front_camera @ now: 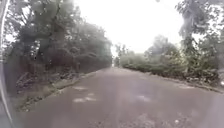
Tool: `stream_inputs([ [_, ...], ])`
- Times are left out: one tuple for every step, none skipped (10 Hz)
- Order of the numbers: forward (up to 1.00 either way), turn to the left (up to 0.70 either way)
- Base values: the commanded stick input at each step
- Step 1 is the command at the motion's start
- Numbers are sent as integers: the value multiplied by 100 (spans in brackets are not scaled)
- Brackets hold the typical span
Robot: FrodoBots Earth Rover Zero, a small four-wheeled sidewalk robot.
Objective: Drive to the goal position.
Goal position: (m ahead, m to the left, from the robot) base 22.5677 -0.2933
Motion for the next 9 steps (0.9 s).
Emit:
stream_inputs([
  [70, 2],
  [70, 2],
  [70, 2],
  [70, 2],
  [70, 2],
  [70, 1],
  [70, 1],
  [70, 0],
  [70, -1],
])
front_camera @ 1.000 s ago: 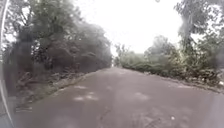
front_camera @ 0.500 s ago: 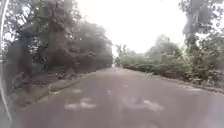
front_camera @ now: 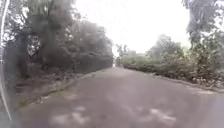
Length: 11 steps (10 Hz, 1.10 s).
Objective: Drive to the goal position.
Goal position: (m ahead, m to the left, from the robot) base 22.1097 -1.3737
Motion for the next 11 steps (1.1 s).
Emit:
stream_inputs([
  [70, -2],
  [70, -1],
  [70, 0],
  [70, 0],
  [70, -6],
  [70, -6],
  [70, -2],
  [70, 0],
  [70, 0],
  [70, 0],
  [70, 0],
])
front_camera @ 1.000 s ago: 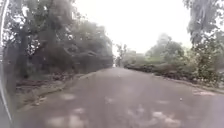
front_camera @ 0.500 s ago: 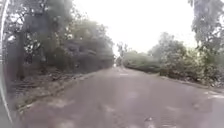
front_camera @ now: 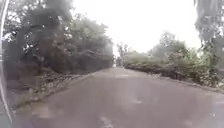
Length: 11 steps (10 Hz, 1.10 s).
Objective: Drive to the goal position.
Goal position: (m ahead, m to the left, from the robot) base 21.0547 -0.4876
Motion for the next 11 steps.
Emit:
stream_inputs([
  [70, 0],
  [70, 0],
  [70, 1],
  [70, 2],
  [70, 4],
  [70, 7],
  [70, 11],
  [70, 15],
  [70, 3],
  [70, 0],
  [70, 0],
])
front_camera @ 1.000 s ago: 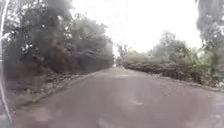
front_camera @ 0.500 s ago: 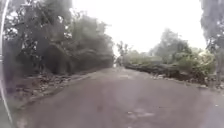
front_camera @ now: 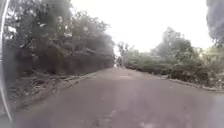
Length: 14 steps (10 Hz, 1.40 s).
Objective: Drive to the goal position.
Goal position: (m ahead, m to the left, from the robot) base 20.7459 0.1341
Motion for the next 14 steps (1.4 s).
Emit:
stream_inputs([
  [70, 0],
  [70, 0],
  [70, 0],
  [70, 0],
  [70, 0],
  [70, 0],
  [70, 0],
  [70, 0],
  [70, 0],
  [70, 0],
  [70, 0],
  [70, 0],
  [70, 0],
  [70, 0],
])
